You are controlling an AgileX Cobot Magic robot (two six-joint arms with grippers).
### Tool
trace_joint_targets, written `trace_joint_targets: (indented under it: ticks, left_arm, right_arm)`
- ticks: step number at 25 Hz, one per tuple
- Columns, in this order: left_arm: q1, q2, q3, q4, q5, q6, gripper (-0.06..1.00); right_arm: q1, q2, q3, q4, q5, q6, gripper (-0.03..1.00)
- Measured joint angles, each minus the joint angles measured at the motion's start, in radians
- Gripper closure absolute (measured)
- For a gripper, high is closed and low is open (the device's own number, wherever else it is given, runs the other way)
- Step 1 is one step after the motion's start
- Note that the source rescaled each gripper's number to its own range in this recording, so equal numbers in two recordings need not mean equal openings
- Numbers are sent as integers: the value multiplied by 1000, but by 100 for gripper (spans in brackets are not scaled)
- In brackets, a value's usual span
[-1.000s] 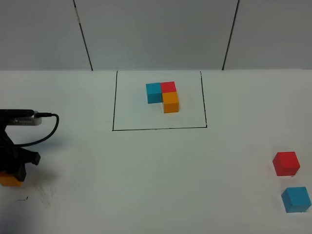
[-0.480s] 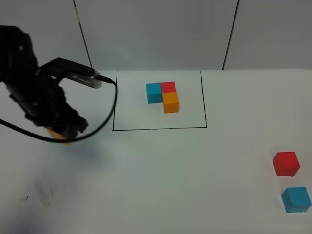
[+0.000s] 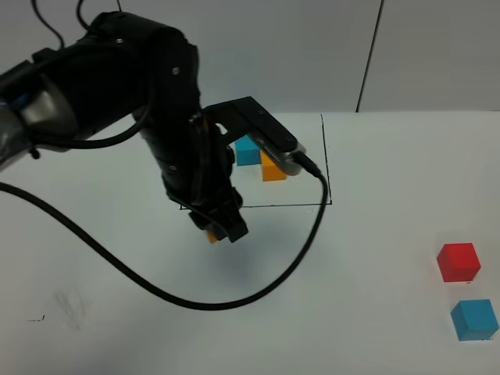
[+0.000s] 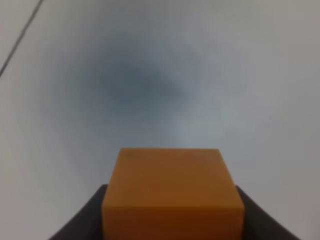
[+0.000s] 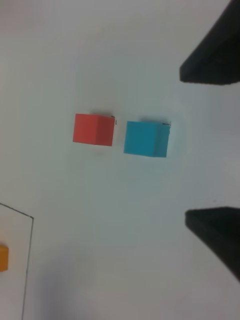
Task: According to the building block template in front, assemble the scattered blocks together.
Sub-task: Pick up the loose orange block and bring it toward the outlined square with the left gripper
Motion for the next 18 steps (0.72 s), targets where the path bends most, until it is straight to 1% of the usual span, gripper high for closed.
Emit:
trace_joint_targets:
  ticks: [3,6,8,10,13,18]
  left_arm:
    - [-38,72,-99,2,1,7,94]
    - [-74,125,-153,-1,1,68,94]
    - [-102,155,-163,-3,1,150,94]
    - [-134,179,-163,-9,1,205,94]
    - [-178,213,-163,-5,1,237,94]
    - [-207,251,-164,6,1,289,94]
  right_arm:
    - [0,0,0,0,0,0,80]
    - [0,0,0,0,0,0,80]
    - [0,0,0,0,0,0,80]
    - [0,0,0,0,0,0,80]
    - [0,0,0,0,0,0,80]
    - [0,0,0,0,0,0,80]
